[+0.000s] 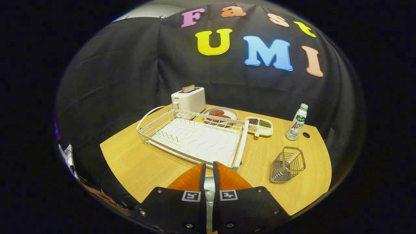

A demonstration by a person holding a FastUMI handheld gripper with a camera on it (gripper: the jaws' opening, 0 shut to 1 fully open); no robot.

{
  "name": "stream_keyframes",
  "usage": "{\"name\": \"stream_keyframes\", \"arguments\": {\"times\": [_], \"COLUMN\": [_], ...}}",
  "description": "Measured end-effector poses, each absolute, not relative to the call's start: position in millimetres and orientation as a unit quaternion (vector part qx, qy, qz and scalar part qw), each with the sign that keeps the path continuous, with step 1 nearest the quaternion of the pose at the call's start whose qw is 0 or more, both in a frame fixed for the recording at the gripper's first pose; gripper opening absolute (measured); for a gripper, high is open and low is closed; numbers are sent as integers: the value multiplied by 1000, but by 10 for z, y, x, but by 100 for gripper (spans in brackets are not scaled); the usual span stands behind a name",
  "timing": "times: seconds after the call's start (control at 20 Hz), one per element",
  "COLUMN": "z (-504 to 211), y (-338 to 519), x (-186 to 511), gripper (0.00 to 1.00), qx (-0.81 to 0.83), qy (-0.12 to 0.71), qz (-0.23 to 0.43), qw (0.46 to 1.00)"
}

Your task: Take the plate from the dish rack, then take the spoon from the basket and place it into the plate.

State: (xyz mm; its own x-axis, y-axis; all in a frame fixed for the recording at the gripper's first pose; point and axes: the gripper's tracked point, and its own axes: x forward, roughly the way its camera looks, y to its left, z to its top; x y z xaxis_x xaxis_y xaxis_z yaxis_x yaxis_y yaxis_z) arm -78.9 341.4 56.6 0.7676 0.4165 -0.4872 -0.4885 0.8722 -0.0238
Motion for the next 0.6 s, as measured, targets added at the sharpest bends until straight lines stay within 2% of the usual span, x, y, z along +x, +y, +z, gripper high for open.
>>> {"name": "stream_keyframes", "arguments": {"times": [0.25,0.4,0.5,0.55,0.6], "z": [461,442,590,705,819], "y": [3541,3384,3322,3249,3123], "x": [-736,-629,-565,-511,-454], "gripper": [7,16,40,57,59], "qx": [-90,-109,-85,-78,-75], "qy": [249,251,234,224,212], "qz": [260,227,219,210,197], "qw": [929,935,943,949,954]}}
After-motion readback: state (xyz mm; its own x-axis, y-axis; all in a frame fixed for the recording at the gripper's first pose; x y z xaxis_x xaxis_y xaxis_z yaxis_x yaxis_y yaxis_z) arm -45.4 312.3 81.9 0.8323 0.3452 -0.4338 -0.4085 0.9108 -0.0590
